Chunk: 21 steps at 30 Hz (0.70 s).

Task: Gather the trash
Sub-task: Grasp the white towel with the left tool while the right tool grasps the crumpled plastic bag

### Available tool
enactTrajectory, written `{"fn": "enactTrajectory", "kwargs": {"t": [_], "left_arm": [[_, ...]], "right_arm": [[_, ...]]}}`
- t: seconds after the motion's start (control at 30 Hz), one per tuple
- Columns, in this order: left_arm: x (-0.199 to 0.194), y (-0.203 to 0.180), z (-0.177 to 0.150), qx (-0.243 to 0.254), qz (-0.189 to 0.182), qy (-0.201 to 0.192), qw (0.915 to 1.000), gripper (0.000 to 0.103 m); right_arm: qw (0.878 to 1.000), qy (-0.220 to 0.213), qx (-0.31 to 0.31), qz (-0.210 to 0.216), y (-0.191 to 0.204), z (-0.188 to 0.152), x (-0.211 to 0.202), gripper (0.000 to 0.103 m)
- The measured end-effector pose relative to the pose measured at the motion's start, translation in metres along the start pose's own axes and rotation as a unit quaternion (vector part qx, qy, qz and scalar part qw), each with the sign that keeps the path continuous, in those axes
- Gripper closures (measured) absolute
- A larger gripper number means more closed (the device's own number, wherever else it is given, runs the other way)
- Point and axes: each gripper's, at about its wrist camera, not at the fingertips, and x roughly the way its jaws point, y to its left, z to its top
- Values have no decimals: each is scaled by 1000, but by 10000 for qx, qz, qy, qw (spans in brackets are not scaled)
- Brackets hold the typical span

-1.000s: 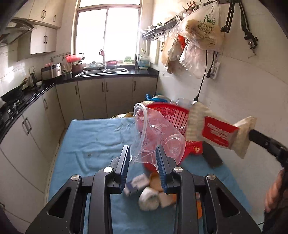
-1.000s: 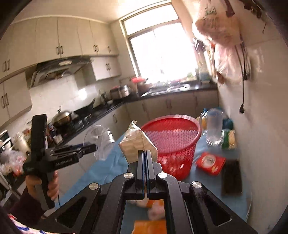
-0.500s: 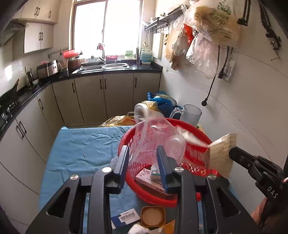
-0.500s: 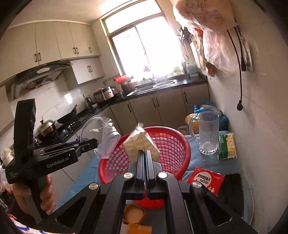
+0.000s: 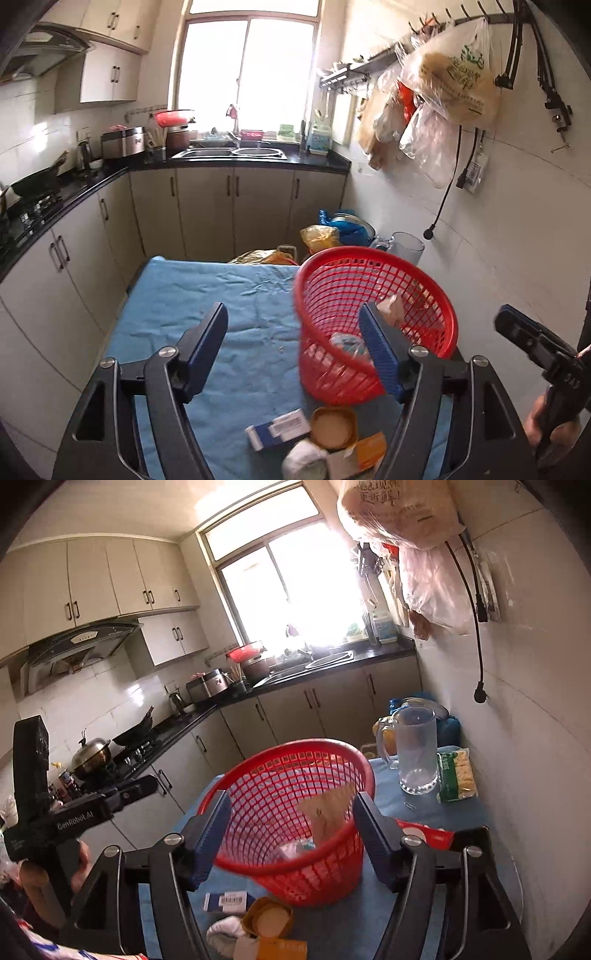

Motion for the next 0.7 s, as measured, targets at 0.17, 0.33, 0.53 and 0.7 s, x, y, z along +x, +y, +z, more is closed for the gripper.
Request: {"fn": "enactTrajectory", "kwargs": {"t": [0.17,0.33,0.53,0.7], "left_arm": [[-19,26,-35,-91,135,79,9998,25],[-16,39,-77,-77,109,443,9989,25],[10,43,-127,-110,16,1025,9947,25],[34,38,-160,-56,-119,1432,9896,25]], "right_arm": [[9998,139,-139,-37,5,-25,-23,21],[9980,596,-187,-52,4,-62,-30,20],[9917,1254,-243,-122,-3,-112,-24,19],[9870,1596,-159,-137,-12,-139,-17,19]]}}
